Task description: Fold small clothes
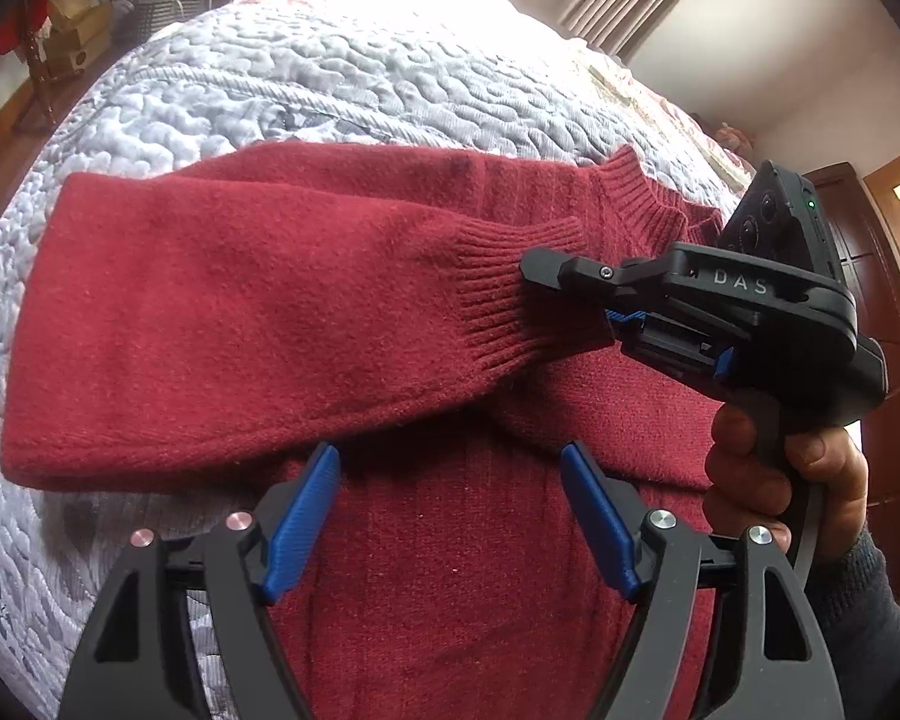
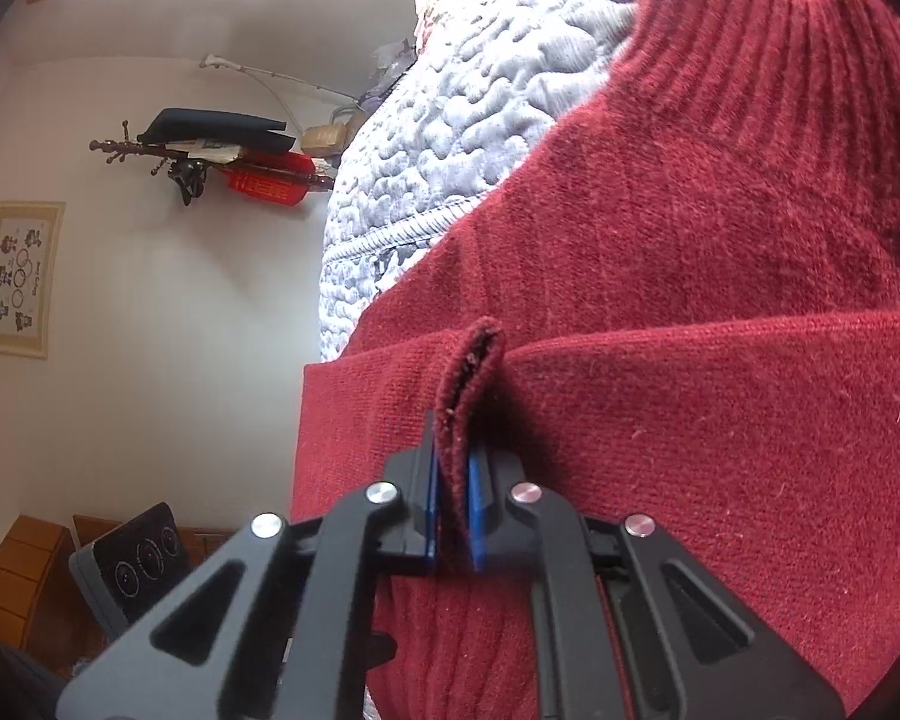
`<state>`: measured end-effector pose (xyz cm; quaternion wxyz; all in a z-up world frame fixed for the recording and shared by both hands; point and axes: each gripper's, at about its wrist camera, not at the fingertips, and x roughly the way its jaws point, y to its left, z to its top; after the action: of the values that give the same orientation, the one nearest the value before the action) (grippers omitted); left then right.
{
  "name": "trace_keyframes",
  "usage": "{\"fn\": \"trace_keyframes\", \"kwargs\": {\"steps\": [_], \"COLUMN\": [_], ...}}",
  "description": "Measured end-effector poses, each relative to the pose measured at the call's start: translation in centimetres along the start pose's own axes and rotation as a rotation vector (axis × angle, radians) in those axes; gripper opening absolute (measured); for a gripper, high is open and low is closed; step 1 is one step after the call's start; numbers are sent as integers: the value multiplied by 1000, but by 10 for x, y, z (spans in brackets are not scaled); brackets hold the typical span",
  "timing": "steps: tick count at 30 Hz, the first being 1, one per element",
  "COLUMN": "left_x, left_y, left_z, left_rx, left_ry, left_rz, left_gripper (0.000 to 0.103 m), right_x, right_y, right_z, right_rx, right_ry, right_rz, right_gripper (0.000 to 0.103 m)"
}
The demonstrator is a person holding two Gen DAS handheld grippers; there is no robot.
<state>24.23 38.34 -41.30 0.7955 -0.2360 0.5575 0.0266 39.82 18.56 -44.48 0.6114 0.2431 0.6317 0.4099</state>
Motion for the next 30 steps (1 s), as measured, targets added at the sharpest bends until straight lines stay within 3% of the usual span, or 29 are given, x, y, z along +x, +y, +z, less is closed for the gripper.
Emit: {"fn": "trace_keyframes", "kwargs": {"steps": [17,30], "left_x": [-30,-64], "left_y": [14,32], "left_z": [-17,-28], "left_rx": [-30,-82], "left_ry": [19,5], "left_rz": [61,106], "left_gripper": [78,78], "right_x": [-20,-80], "right_y": [57,41], "right_z": [17,5], "right_rx": [-71,-30], "right_ry": [-48,-130], "right_rz": [-17,-47], "right_gripper": [6,6]}}
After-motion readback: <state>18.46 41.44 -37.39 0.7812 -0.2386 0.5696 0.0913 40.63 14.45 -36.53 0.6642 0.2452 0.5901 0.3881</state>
